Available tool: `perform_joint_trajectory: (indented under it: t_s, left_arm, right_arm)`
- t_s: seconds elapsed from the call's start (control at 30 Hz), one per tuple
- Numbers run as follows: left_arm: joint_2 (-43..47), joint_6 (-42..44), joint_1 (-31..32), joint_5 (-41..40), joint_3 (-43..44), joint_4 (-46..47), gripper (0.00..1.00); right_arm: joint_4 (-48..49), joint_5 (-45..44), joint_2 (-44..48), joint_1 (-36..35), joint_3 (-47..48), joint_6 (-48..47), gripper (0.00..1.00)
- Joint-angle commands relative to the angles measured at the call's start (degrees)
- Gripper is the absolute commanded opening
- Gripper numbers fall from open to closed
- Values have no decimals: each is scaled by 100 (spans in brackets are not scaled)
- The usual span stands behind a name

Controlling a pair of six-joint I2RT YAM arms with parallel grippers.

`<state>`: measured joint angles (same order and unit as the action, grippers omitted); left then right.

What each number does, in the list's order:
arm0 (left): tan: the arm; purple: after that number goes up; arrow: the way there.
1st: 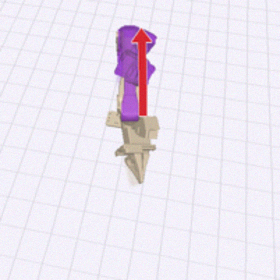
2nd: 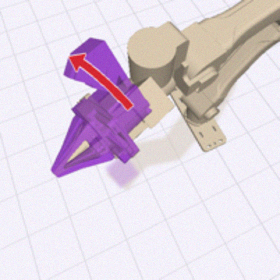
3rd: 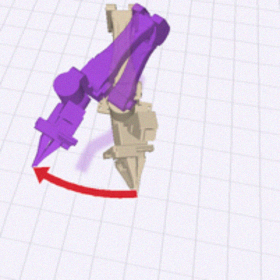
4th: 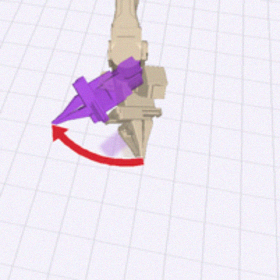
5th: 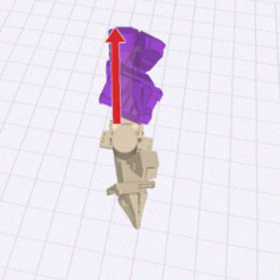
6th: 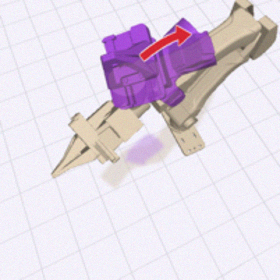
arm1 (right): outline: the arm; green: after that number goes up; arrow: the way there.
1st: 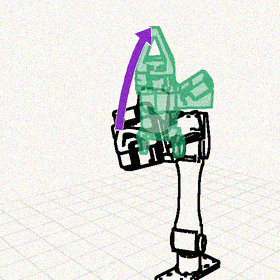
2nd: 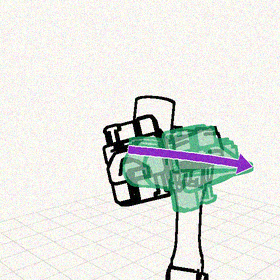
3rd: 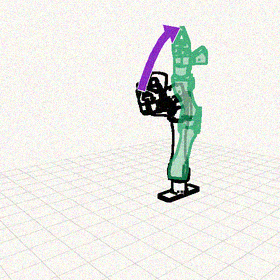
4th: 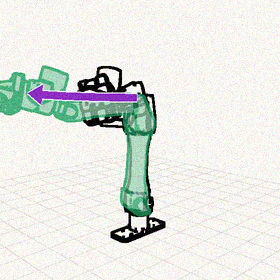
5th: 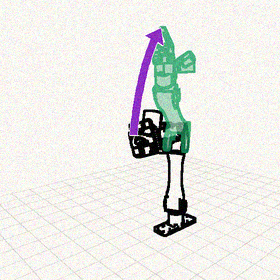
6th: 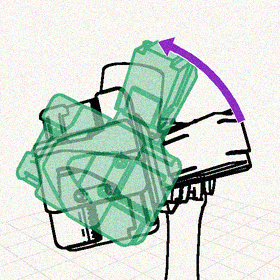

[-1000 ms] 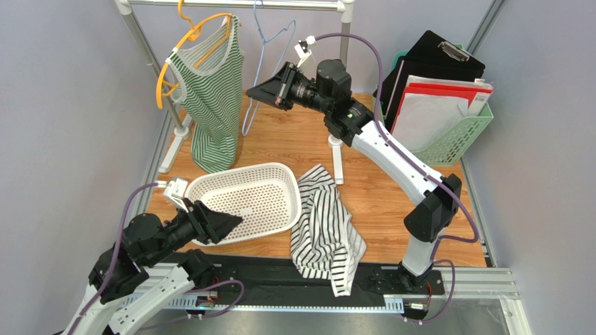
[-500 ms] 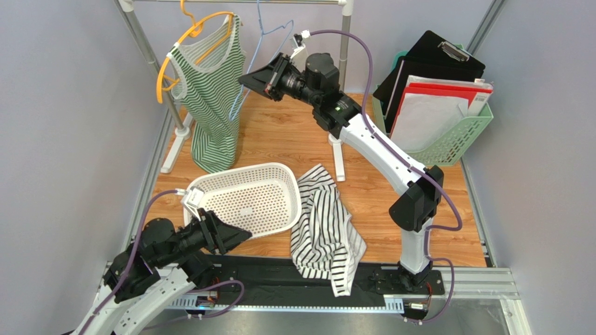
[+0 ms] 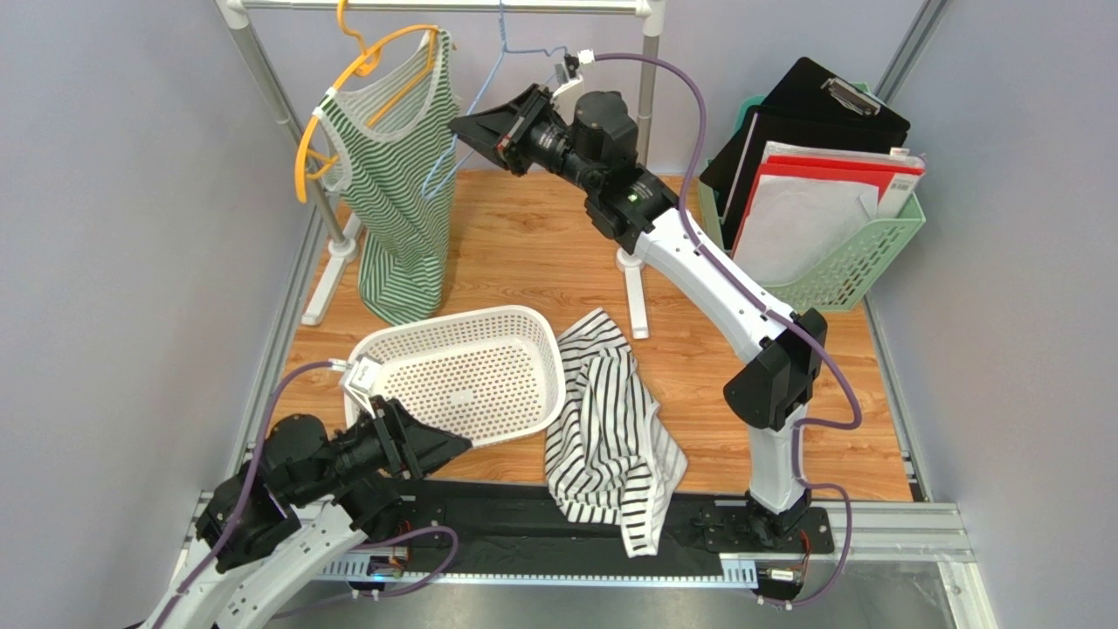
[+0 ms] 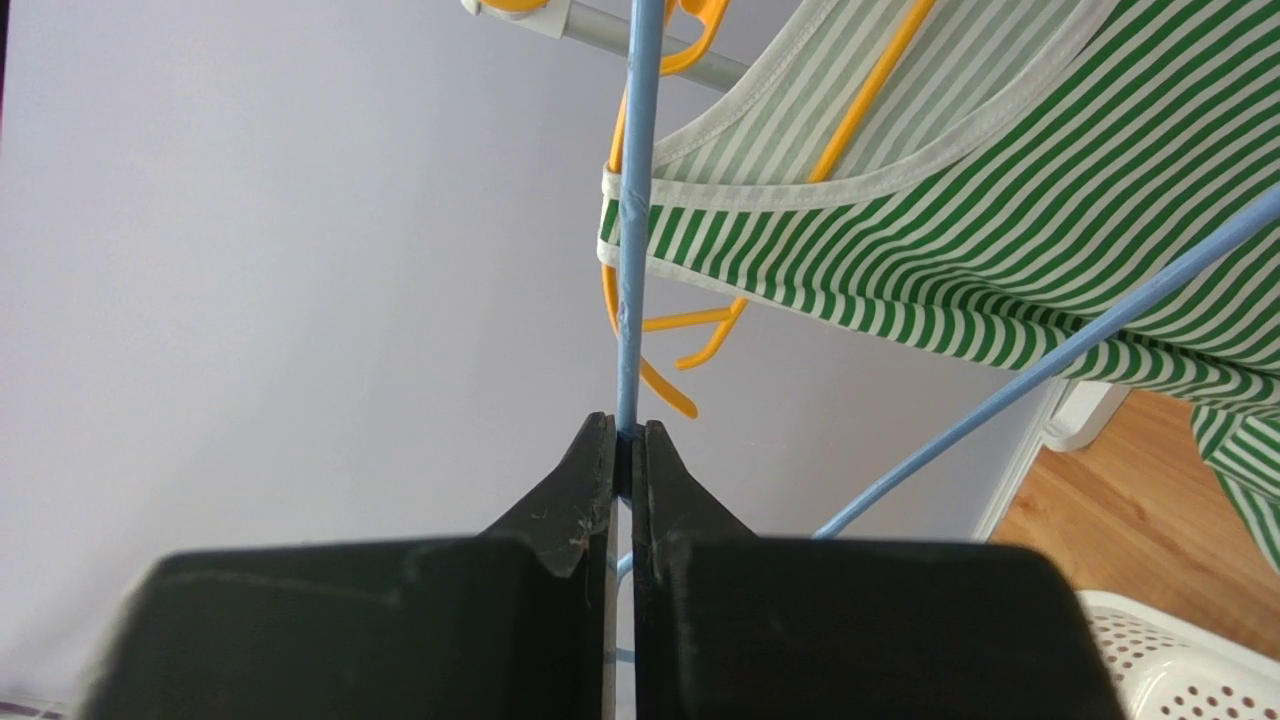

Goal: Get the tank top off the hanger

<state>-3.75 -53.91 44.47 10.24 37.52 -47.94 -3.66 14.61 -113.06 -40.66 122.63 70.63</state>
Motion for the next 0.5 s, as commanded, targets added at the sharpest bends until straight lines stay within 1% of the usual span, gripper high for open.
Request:
perform_joint_trajectory:
  t_s: [0.0,0.07,0.17,0.23,0.3,0.33,0.37,0.43,0.47]
  left_arm:
    - [111,-93,-17,57,89,-162,71]
    - [155,-93,-8,22,107,-250,71]
    - [164,-85,-17,-39,177,-365,71]
    - [138,-50,-17,-75,247,-461,71]
    - [111,-23,-8,-145,326,-523,72]
    - [76,12,-8,-162,361,-567,72]
    - [59,38,-17,-189,388,-567,72]
    - [-3,82,-8,-198,458,-576,72]
    - [-20,126,-17,-224,476,-593,72]
  right_arm:
    - [313,-230,64,-11,-46,478,1]
    - [322,-292,143,-20,-274,513,2]
    - [708,-362,380,-29,-792,714,5]
    - [796,-424,555,-38,-986,794,9]
    - [849,-485,653,-55,-1250,847,16]
    - [919,-486,740,-64,-1328,873,21]
    - [963,-451,767,-82,-1416,865,33]
    - [990,-389,829,-99,-1461,803,48]
    - [955,-328,872,-117,-1444,768,59]
